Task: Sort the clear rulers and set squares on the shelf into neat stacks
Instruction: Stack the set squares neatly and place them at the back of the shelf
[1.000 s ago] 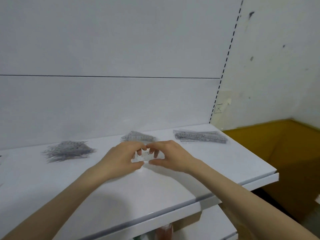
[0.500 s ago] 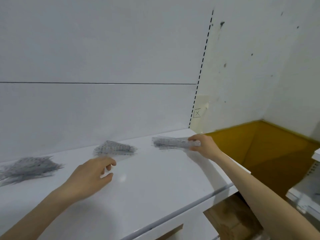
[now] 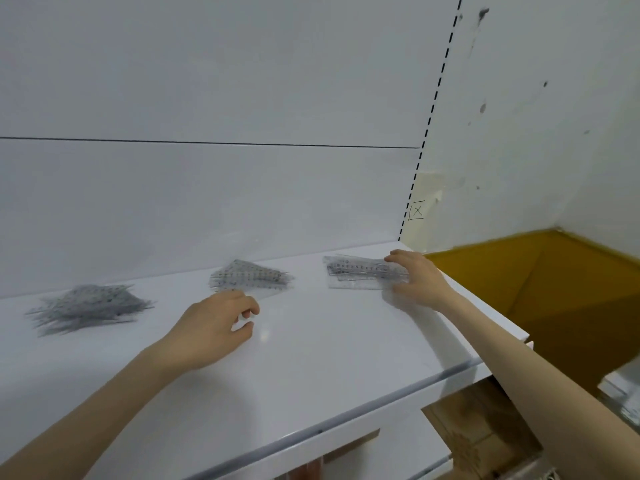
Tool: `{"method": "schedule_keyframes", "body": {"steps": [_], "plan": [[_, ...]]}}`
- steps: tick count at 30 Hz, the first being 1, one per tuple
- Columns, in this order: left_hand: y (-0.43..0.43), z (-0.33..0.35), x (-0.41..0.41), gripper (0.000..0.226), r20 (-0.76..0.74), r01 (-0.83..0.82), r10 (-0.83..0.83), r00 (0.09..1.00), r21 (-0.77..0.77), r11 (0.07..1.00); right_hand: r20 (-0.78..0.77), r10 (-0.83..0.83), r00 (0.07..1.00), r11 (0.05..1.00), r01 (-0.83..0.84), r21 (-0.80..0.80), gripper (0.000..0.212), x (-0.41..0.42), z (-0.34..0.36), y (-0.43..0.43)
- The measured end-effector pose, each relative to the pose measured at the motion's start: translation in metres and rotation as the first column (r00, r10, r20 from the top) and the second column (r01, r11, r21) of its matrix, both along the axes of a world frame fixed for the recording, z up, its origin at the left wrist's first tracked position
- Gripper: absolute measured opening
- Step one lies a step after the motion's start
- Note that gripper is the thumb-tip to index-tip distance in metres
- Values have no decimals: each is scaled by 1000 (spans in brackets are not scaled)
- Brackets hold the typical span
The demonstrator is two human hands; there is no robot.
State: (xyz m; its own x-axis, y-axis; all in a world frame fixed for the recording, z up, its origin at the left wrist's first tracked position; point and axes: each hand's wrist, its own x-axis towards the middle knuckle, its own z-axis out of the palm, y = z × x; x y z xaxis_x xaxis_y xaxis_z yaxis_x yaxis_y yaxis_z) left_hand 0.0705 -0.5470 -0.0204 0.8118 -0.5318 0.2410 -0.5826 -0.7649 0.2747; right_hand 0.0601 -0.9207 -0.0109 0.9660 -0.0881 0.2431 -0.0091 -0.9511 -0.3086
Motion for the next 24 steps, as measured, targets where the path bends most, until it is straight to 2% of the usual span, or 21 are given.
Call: {"method": "schedule_keyframes", "body": {"steps": [4,7,13,18,24], "plan": [[-6,0,-8,17,14,37,-37,999,-11,999,78,125,989,991,-122,-50,54,-8,4,23],[-2,0,-14,17,22,49,-48,999,-15,999,77,182,980,978,-172,-120,52,-15,7,45],[38,5,-30,18,63,8,-7,998,-18,1000,140,314,939,947,-299,-120,41,-18,15,107],[117,12,-53,20,80,-150,148,986,14,989,148,479,865,877,-477,-53,36,-14,24,201],[245,18,-98,25,71,-353,351,934,31,935,138,673,727,734,-679,5,32,-12,30,349]]}}
